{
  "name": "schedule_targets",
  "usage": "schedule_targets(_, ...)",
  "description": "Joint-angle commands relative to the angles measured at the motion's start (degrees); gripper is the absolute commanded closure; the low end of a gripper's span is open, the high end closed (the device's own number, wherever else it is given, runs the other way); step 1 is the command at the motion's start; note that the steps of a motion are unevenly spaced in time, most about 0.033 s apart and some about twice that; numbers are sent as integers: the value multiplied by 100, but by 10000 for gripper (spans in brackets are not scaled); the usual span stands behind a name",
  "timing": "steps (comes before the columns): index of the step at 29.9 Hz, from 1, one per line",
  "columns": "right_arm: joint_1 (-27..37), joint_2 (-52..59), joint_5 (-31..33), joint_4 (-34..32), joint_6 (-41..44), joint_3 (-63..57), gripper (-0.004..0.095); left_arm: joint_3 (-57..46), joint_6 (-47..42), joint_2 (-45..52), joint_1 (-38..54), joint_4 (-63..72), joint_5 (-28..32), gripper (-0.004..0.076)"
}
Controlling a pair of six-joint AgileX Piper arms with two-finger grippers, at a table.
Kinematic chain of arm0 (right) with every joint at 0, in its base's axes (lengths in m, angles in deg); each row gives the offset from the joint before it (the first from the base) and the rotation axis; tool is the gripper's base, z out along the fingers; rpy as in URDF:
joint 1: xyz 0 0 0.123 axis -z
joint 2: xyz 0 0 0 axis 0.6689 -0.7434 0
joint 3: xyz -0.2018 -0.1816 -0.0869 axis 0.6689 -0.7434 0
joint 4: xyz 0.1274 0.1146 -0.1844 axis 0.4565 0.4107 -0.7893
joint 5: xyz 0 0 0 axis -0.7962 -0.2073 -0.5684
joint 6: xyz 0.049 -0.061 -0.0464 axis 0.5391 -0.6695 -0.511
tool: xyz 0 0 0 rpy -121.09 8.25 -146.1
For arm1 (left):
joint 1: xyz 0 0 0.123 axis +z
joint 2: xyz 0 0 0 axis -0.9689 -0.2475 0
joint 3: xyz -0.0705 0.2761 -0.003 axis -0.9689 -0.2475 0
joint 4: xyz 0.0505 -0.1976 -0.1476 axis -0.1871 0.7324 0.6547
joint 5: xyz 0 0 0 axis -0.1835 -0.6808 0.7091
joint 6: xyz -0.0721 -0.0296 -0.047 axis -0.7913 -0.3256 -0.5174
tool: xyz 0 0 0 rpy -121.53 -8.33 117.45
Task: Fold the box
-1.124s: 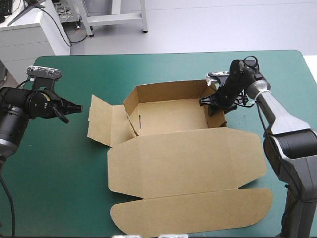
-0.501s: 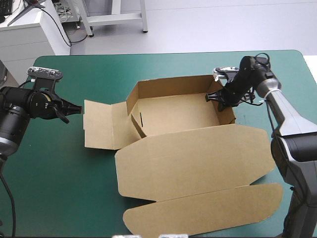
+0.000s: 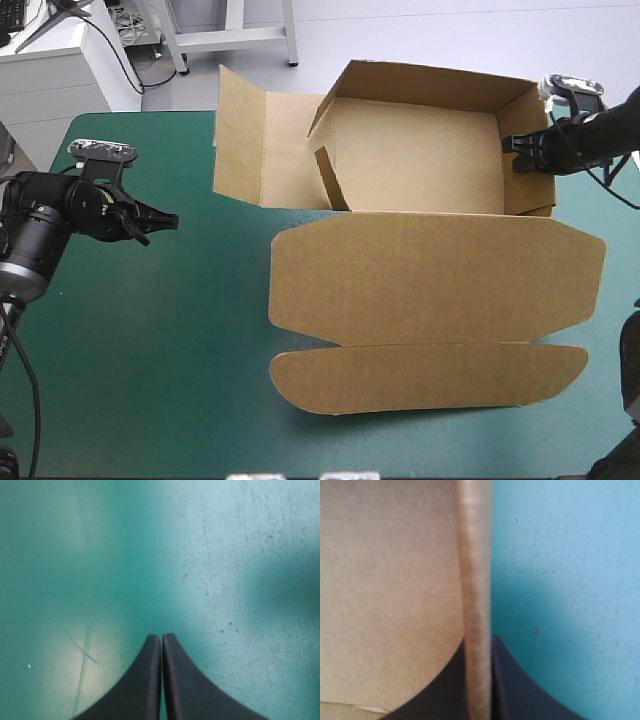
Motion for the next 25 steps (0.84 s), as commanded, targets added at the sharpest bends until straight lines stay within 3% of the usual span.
schedule_targets(1, 241, 487, 87, 819, -260, -8, 922, 148, 0, 86, -10, 261, 230, 732)
schedule_targets(5, 312, 556, 87, 848, -391, -305, 922, 148, 0, 21, -10, 733, 230, 718)
schedule_targets(9, 321, 559, 87, 912, -567, -717, 922, 148, 57, -39, -10, 1593, 271, 645)
schedule_targets(12, 321, 559, 87, 1232, -779, -995, 922, 148, 381, -63, -10, 2325, 376, 541)
schedule_targets(18, 321, 559, 87, 1760, -1073, -1162, 922, 148, 532, -151, -10, 3732, 457, 250)
schedule_targets(25, 321, 559, 87, 1737, -1172, -1170, 921, 148, 543, -176, -10, 4894, 521, 230)
